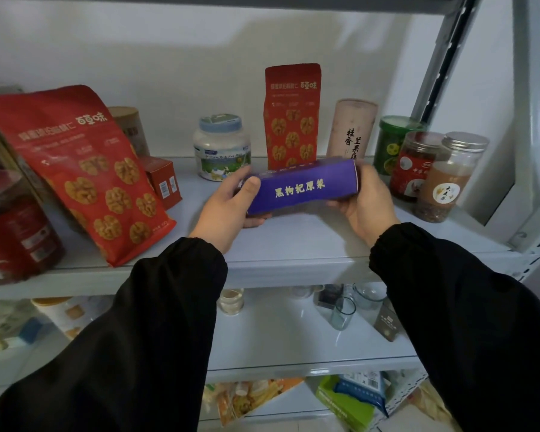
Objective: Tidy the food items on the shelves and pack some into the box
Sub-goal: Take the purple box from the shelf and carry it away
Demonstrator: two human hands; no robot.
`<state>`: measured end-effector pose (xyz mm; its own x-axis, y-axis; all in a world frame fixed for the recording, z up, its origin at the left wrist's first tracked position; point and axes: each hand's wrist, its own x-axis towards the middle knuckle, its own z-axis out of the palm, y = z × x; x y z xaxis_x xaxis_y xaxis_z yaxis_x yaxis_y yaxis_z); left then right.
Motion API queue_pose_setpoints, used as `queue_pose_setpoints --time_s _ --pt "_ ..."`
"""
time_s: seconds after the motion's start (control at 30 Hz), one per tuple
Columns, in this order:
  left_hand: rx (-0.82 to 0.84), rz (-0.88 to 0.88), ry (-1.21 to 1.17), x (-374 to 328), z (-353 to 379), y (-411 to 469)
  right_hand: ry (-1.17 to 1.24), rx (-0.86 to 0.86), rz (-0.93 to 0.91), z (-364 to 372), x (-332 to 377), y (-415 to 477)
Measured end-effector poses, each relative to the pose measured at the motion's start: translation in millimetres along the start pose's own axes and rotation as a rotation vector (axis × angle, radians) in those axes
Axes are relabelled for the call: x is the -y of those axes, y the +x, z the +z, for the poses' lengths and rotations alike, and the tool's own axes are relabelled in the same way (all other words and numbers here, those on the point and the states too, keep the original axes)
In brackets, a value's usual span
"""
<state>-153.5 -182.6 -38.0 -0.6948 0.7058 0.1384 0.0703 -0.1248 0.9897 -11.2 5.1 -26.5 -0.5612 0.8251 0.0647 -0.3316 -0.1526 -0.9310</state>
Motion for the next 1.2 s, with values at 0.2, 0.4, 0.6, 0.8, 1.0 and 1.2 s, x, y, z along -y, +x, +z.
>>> queue_pose_setpoints --time_s 0.2,0.4,0.6,0.8,1.0,1.2 --pt "0.061 0.046 0.07 6.3 3.1 5.2 0.313 0.111 -0.05 -3.7 4.4 -3.0" --pt "0.07 0.082 0.182 4.0 5.6 1.7 0.085 0.265 -0.113 2.2 -0.2 -2.5" --pt "0.247 0.133 0.607 0.9 6.8 -3.8 -0.37 0.449 -0.204 -2.7 -14.0 -10.2" --pt "0.22 0.133 0.485 2.6 7.0 -3.4 -0.459 0.572 -0.201 -3.5 -10.7 -16.0" --pt "0.067 0.16 0.103 2.1 5.6 -6.5 -0.519 0.588 -0.225 -5.0 -12.5 -14.3" --pt "0.032 0.212 -0.009 4.3 6.2 -4.9 -0.627 0.647 -0.255 0.1 -14.1 -16.1"
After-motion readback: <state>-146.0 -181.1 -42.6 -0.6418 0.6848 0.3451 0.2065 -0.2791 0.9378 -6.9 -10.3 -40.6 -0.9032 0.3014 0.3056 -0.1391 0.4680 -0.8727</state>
